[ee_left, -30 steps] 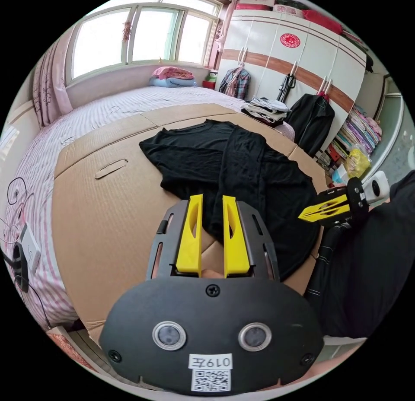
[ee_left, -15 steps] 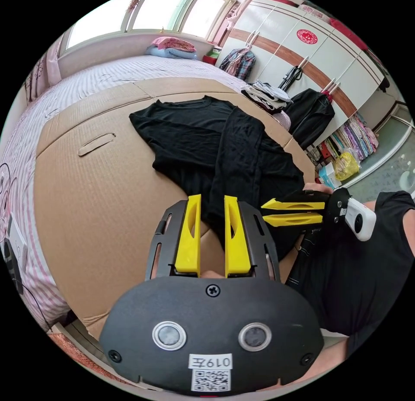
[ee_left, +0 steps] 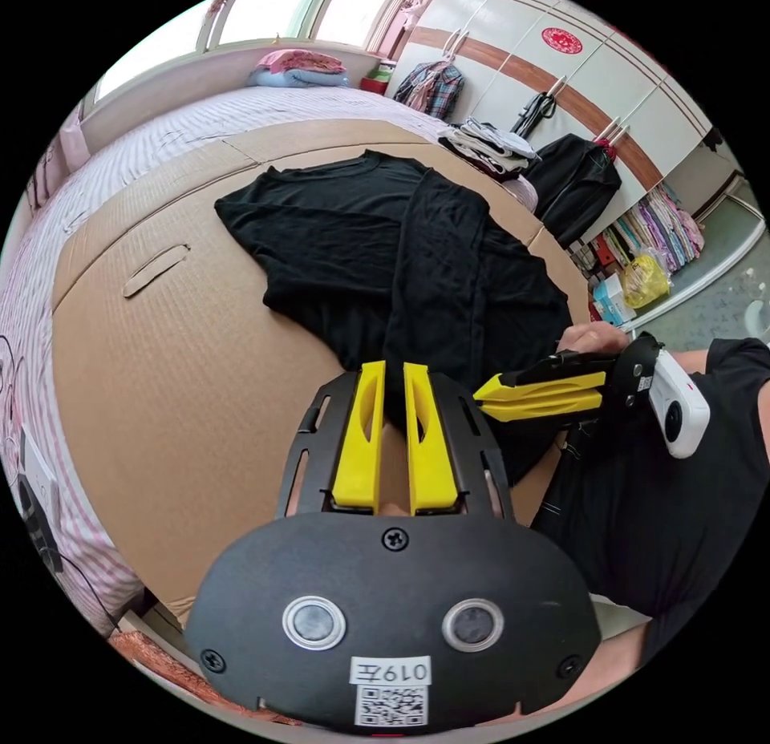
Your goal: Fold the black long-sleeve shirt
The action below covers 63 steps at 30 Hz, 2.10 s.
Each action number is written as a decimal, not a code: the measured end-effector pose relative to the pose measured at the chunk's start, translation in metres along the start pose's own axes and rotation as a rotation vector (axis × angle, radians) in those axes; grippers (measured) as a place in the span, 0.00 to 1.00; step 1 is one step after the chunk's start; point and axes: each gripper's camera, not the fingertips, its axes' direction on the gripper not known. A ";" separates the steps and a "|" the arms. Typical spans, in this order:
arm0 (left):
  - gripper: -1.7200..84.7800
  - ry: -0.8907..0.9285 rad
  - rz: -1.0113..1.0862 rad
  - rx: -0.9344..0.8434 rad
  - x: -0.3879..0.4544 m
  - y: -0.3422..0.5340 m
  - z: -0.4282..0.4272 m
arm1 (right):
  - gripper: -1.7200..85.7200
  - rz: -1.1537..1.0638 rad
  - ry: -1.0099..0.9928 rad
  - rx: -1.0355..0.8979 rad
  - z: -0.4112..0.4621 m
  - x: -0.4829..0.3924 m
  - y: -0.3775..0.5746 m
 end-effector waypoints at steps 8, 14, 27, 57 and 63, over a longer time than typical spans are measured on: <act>0.04 0.019 0.004 0.029 0.011 -0.008 -0.003 | 0.01 0.085 0.018 0.049 -0.016 0.013 0.009; 0.04 0.032 -0.013 0.102 0.027 -0.011 -0.024 | 0.01 0.102 0.060 0.094 -0.046 0.027 0.017; 0.03 -0.011 -0.063 0.034 0.056 -0.017 0.001 | 0.01 0.025 -0.038 0.033 -0.022 0.022 0.037; 0.03 -0.235 -0.151 -0.025 0.146 -0.122 0.023 | 0.03 0.365 0.027 0.037 -0.002 0.157 0.233; 0.03 -0.134 -0.053 0.147 0.196 -0.182 0.022 | 0.02 0.588 0.355 -0.187 0.026 0.230 0.329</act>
